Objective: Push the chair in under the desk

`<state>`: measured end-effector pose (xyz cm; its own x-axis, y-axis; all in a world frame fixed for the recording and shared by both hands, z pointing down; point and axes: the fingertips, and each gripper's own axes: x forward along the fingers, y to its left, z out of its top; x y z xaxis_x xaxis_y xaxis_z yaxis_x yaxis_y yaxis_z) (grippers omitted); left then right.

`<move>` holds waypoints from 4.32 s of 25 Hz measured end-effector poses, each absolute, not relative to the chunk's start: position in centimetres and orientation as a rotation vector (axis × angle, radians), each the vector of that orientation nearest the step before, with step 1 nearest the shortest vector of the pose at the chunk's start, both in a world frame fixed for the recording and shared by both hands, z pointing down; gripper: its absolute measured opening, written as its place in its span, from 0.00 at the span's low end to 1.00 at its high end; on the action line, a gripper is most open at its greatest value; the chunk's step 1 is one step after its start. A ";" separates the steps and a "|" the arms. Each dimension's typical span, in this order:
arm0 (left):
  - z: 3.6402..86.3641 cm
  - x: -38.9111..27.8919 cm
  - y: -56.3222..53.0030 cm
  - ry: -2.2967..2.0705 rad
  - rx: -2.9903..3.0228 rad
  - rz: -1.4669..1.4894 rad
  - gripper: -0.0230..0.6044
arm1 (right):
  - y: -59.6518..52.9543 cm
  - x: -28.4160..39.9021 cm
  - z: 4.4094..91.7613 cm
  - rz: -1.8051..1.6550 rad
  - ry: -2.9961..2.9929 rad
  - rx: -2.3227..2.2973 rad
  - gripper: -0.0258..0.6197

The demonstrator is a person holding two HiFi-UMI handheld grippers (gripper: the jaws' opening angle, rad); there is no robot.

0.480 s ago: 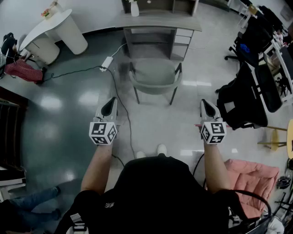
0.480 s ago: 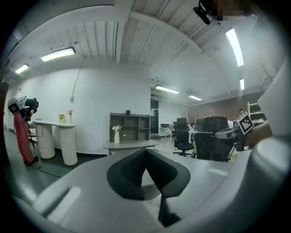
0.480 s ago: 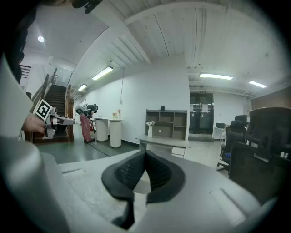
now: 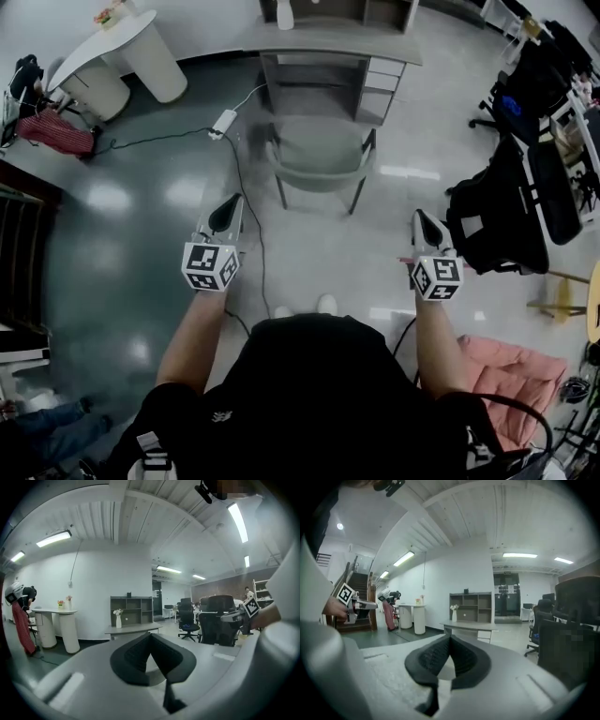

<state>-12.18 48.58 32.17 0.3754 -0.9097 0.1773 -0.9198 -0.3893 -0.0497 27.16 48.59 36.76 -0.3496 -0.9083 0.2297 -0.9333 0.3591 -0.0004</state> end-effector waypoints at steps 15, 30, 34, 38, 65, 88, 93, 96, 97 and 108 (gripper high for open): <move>37.7 -9.8 44.3 -1.689 2.475 0.387 0.04 | 42.6 27.1 42.2 0.317 -2.452 1.515 0.04; 44.0 -11.7 30.2 -1.448 2.562 0.484 0.04 | 30.4 22.4 46.0 0.387 -2.350 1.490 0.04; 44.6 -12.8 25.3 -1.406 2.584 0.491 0.04 | 26.6 20.6 47.6 0.427 -2.333 1.456 0.04; 45.0 -13.2 21.9 -1.342 2.629 0.525 0.04 | 23.6 18.5 48.2 0.441 -2.349 1.403 0.04; 60.1 -6.6 21.5 -0.668 2.747 0.993 0.51 | 25.3 9.3 63.5 0.373 -2.268 0.469 0.45; 71.0 -2.3 23.8 -0.286 2.725 1.394 0.42 | 24.5 8.5 72.0 0.095 -2.027 0.243 0.38; 72.0 -2.7 23.7 -0.241 2.776 1.543 0.38 | 24.1 8.3 72.8 0.077 -1.988 0.217 0.37; 72.5 -2.9 23.2 -0.243 2.742 1.590 0.34 | 23.9 8.2 72.9 0.077 -1.970 0.228 0.35; 72.6 -2.8 23.1 -0.233 2.727 1.599 0.34 | 23.8 8.2 73.0 0.076 -1.963 0.237 0.34; 72.7 -2.9 21.9 -0.209 2.668 1.644 0.32 | 22.4 8.3 72.8 0.073 -1.925 0.322 0.34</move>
